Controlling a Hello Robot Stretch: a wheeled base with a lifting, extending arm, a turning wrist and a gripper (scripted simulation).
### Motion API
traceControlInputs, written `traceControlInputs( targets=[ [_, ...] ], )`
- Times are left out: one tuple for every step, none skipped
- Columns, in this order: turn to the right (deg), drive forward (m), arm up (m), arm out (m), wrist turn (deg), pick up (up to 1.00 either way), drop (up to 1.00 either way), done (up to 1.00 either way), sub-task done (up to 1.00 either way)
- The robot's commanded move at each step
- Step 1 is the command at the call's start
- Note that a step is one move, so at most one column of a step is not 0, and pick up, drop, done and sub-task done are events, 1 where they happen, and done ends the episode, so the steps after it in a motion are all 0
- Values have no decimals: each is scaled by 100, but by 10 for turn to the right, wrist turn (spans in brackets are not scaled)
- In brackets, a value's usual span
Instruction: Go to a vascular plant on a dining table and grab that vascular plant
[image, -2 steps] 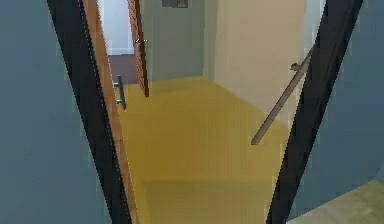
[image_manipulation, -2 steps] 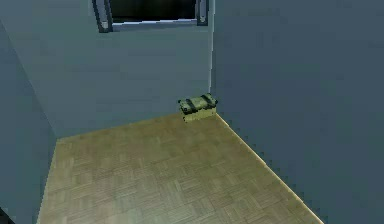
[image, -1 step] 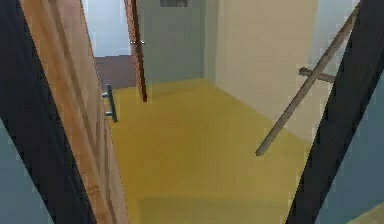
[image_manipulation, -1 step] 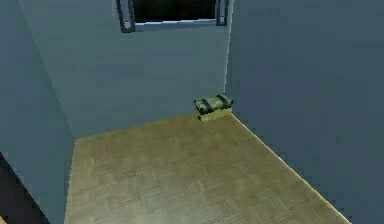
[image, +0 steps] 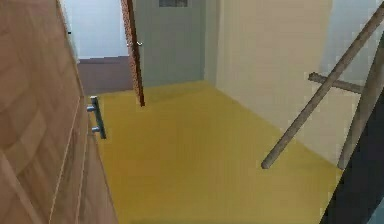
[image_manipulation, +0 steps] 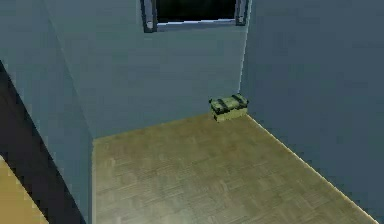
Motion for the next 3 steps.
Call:
traceControlInputs(
  targets=[
    [300, 0, 0, 0, 0, 0, 0, 0, 0],
    [0, 20, 0, 0, 0, 0, 0, 0, 0],
    [-420, 0, 0, 0, 0, 0, 0, 0, 0]
  ],
)
